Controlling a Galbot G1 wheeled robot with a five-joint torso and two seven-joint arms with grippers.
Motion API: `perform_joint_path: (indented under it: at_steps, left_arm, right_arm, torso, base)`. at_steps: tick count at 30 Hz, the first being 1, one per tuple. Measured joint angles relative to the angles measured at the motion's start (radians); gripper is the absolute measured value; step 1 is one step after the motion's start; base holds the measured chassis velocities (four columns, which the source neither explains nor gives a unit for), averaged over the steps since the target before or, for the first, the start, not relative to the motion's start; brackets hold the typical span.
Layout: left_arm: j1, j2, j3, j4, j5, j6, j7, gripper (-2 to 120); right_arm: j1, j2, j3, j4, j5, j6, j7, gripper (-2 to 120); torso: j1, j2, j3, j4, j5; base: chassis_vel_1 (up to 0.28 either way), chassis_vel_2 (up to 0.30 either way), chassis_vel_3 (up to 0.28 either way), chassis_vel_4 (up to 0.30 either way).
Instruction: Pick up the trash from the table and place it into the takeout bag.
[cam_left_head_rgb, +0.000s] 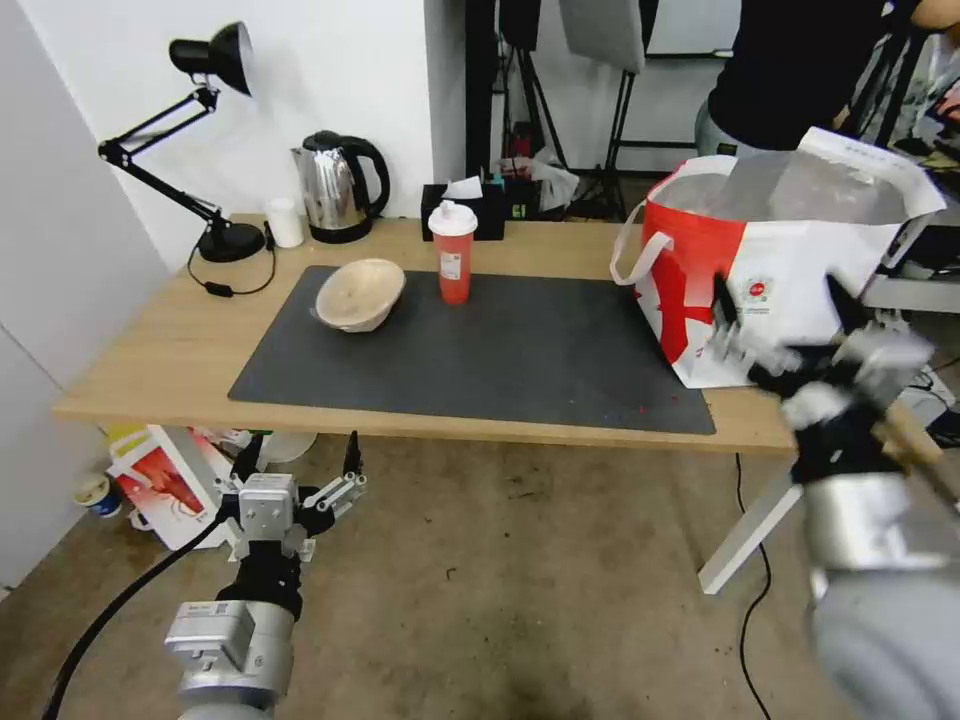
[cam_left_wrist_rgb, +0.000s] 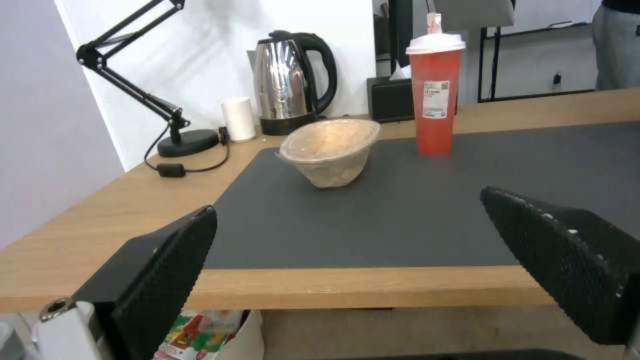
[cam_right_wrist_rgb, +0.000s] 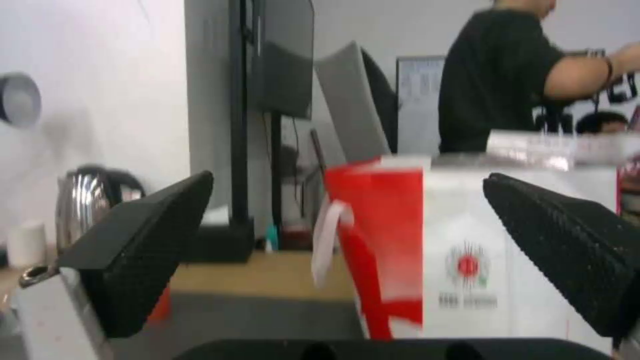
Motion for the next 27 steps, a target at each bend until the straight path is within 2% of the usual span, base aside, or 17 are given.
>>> perform_joint_path:
  at_steps: [5, 8, 11, 27]
  left_arm:
    - [0.002, 0.002, 0.0, -0.001, -0.001, 0.0, -0.001, 99]
    - [0.002, 0.005, 0.0, -0.001, -0.001, 0.0, -0.002, 99]
    - [0.001, 0.009, 0.0, -0.001, -0.001, 0.0, -0.002, 99]
    - [-0.007, 0.025, -0.003, 0.0, -0.006, 0.004, 0.002, 99]
  right_arm:
    - [-0.038, 0.021, -0.046, -0.002, -0.029, -0.025, 0.02, 100]
    - [-0.07, 0.034, -0.123, -0.004, -0.057, -0.074, 0.077, 100]
    - [-0.09, 0.036, -0.157, -0.005, -0.058, -0.114, 0.1, 100]
    - [-0.173, 0.028, -0.218, -0.007, -0.028, -0.242, 0.203, 100]
  torso:
    - [0.0, 0.0, 0.0, 0.0001, 0.0002]
    - [0.0, 0.0, 0.0, 0.0002, 0.0003]
    - [0.0, 0.0, 0.0, 0.0, 0.0003]
    - [0.0, 0.0, 0.0, 0.0, 0.0003]
  base:
    - [0.0, 0.0, 0.0, 0.0]
    - [0.0, 0.0, 0.0, 0.0]
    - [0.0, 0.0, 0.0, 0.0]
    - [0.0, 0.0, 0.0, 0.0]
